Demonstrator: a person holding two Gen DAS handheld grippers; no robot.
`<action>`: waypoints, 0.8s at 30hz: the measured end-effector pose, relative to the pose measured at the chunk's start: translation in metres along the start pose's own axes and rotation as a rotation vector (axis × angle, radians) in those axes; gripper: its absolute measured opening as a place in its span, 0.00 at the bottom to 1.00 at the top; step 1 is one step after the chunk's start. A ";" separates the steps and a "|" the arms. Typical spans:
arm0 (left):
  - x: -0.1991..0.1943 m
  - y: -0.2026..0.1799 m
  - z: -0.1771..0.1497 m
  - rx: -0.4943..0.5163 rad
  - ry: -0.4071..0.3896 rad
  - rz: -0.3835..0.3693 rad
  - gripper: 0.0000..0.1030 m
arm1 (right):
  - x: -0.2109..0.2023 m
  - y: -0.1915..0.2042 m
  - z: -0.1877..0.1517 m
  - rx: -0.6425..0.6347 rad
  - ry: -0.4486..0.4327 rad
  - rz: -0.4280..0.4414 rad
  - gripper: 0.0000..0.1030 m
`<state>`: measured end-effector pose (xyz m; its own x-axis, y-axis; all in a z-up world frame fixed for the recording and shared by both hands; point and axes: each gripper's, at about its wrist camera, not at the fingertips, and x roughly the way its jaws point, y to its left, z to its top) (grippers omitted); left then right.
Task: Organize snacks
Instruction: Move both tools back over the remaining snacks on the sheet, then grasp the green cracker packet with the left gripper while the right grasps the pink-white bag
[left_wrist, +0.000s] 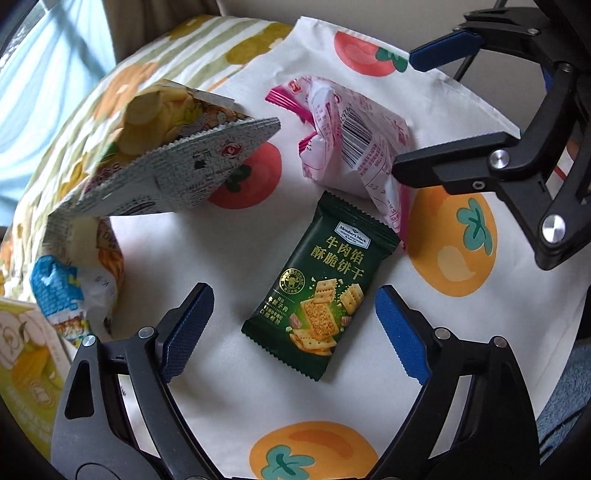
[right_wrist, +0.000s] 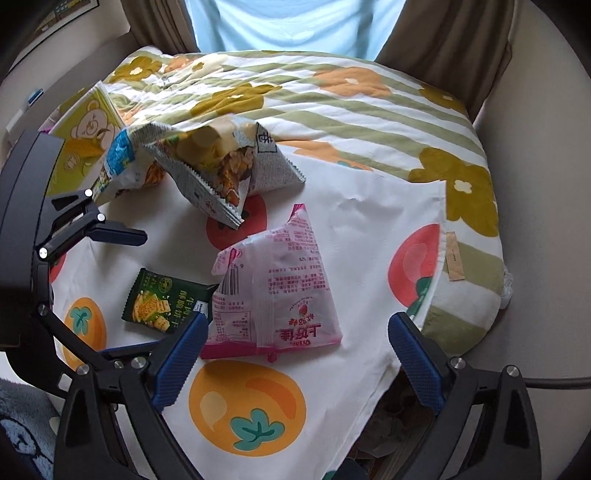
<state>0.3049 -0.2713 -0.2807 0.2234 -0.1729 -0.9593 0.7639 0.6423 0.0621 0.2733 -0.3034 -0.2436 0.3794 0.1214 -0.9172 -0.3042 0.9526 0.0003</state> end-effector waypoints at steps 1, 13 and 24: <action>0.002 0.000 0.001 0.006 0.008 -0.009 0.81 | 0.002 0.001 0.000 -0.010 0.005 0.000 0.94; 0.006 -0.002 0.011 0.054 -0.001 -0.084 0.48 | 0.025 0.011 0.010 -0.109 0.044 0.015 0.94; 0.005 -0.001 0.005 0.020 0.008 -0.078 0.46 | 0.049 0.011 0.022 -0.122 0.113 0.044 0.75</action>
<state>0.3084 -0.2764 -0.2845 0.1578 -0.2159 -0.9636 0.7906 0.6123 -0.0077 0.3077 -0.2812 -0.2796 0.2650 0.1231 -0.9564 -0.4250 0.9052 -0.0012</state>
